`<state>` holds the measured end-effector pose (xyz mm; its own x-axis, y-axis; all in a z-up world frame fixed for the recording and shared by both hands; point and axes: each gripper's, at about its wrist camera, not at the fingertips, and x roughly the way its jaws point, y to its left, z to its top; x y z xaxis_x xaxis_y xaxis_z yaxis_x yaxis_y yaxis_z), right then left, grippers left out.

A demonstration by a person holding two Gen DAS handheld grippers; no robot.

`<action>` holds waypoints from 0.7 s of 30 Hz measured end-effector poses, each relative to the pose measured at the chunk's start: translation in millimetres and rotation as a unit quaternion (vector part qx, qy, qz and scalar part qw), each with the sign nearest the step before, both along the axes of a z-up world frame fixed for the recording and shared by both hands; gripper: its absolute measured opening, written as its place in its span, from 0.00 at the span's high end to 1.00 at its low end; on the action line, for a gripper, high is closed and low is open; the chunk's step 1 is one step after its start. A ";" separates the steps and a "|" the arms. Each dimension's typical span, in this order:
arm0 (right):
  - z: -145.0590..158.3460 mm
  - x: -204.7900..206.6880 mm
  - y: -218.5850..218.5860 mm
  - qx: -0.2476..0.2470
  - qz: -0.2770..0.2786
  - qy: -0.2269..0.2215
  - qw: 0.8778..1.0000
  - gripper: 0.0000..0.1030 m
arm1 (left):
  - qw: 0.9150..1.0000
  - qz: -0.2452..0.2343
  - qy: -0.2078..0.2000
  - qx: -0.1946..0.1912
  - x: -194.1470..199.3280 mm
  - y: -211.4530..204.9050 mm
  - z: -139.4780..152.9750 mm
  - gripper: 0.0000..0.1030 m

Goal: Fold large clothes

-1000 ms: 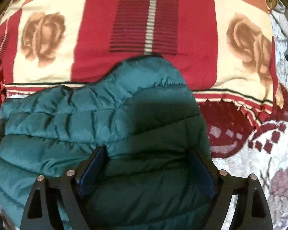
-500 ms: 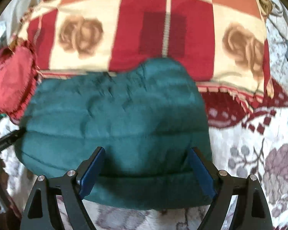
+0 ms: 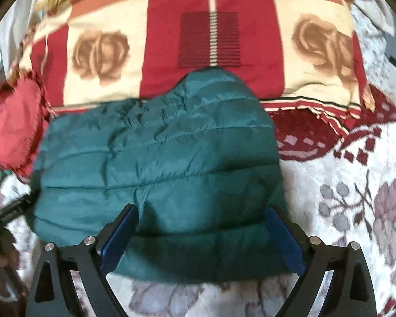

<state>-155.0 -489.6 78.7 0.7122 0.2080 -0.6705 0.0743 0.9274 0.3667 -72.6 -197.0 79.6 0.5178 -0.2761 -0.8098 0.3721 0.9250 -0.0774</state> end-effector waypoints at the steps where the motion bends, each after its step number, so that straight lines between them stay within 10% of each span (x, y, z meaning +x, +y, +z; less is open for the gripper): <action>1: 0.9 -5.1 -2.8 0.005 0.000 0.002 1.000 0.04 | 1.000 0.000 0.005 -0.008 -1.9 4.4 2.3 0.18; 21: -42.2 1.7 -37.6 0.132 0.012 0.034 0.991 0.00 | 0.976 0.032 0.123 -0.176 12.7 74.1 -17.6 0.18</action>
